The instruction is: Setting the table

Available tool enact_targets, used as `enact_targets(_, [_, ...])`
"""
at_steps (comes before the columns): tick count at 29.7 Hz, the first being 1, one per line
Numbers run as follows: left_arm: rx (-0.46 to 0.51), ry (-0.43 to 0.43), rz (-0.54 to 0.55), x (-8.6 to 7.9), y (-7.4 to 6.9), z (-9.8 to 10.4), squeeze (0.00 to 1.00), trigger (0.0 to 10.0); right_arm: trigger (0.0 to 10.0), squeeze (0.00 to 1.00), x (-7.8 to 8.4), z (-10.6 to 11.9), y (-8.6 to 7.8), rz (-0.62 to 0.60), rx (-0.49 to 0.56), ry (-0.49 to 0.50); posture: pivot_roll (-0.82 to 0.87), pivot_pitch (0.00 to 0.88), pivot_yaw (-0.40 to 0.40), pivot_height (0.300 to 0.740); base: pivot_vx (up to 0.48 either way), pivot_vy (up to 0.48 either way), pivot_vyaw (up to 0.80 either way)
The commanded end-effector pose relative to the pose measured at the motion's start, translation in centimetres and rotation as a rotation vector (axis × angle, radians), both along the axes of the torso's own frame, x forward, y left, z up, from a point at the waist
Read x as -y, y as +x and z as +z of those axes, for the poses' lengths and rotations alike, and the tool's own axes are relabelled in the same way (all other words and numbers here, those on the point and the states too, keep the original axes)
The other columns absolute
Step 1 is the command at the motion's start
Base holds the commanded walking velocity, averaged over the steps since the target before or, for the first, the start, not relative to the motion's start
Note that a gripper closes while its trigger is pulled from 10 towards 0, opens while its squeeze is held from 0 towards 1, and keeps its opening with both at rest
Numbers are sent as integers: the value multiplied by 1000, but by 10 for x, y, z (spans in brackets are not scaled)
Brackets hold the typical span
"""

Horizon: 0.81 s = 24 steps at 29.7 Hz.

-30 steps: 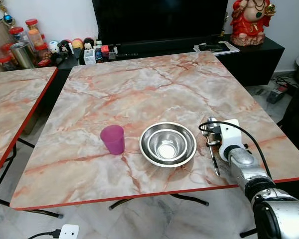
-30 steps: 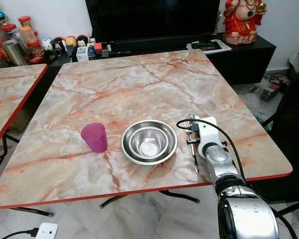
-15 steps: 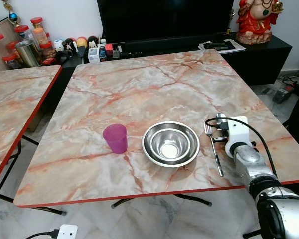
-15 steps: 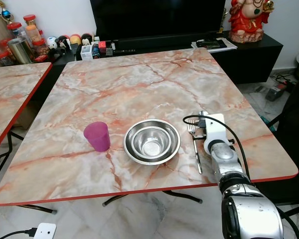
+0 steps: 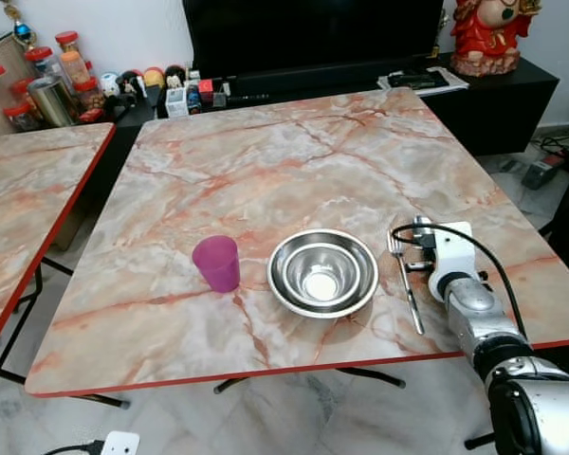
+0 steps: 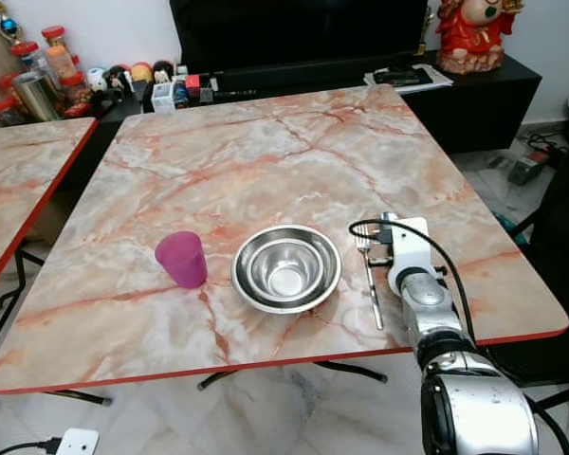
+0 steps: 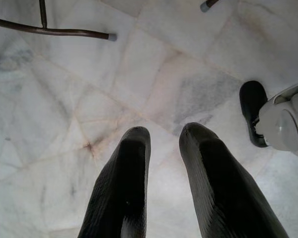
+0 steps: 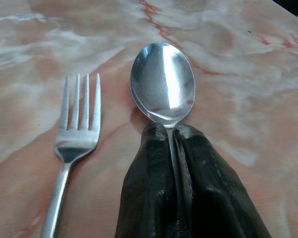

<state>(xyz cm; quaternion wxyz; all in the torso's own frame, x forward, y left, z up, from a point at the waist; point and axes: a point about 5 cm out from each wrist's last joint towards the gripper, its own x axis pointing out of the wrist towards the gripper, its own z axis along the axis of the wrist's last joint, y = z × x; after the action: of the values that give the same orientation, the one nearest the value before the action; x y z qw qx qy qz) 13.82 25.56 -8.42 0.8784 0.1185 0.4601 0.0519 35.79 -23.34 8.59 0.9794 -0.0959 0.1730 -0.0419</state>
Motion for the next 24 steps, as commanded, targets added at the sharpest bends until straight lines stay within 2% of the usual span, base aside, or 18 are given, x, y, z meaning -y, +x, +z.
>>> enact_targets(1, [2, 24, -25, -7, -2, 2, 0, 10000, 10000, 0, -6, -13, -6, 4, -47, 19, 158, 49, 133, 740, 0, 0, 0])
enact_targets(21, [-4, 36, -56, -17, -1, 6, 0, 10000, 10000, 0, -5, -27, -16, -39, -78, 31, 174, 50, 169, 740, 0, 0, 0])
enact_targets(22, [-4, 36, -57, -17, -1, 6, 0, 10000, 10000, 671, -5, -27, -16, -38, -80, 33, 174, 50, 169, 740, 0, 0, 0])
enact_targets(23, [-4, 35, -58, -17, 0, 6, 0, 10000, 10000, 671, -5, -27, -16, -38, -81, 34, 174, 49, 168, 740, 0, 0, 0])
enact_targets(24, [-4, 35, -60, -17, 0, 7, 0, 10000, 10000, 976, -6, -27, -16, -37, -81, 35, 174, 48, 168, 740, 0, 0, 0])
